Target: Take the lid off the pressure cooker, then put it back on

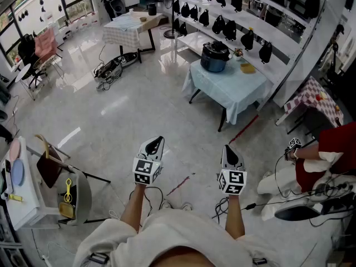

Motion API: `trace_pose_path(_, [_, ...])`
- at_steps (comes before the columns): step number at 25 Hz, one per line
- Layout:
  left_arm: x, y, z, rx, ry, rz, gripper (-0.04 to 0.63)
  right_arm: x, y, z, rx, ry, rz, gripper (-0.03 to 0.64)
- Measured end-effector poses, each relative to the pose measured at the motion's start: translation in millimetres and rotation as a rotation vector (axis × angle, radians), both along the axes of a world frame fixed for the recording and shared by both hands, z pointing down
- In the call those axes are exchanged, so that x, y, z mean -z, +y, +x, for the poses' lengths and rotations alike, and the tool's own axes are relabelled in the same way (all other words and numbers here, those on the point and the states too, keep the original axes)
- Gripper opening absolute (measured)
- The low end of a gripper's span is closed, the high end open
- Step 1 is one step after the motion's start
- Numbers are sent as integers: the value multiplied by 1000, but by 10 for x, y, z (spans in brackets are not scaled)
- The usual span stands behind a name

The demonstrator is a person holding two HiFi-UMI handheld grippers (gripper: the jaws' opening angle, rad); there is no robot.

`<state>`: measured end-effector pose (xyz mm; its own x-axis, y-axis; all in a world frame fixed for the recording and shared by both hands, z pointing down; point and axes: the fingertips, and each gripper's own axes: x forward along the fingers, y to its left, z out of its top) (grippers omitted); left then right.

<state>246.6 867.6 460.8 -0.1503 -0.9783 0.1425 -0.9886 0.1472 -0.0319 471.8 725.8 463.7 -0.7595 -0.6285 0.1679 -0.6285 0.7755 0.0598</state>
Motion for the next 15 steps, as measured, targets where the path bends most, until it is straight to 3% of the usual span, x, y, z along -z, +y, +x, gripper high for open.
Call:
trace_pose_path(10, [-45,46,23,2,-1,-7,12,-35,31,18,3,0,-8,2])
trace_pose_path(13, [-48,12,89,-46,12,-6,19,-27,20,15,16,-35,-42,3])
trace_pose_path(14, [-63,-13,134,-75,26,-7,59,-25,26,15,27,-49,-55,3])
trace_pose_path(15, [-84,-42,183,-104,39,-11,146,-29,35,7,46,-58,-67,56])
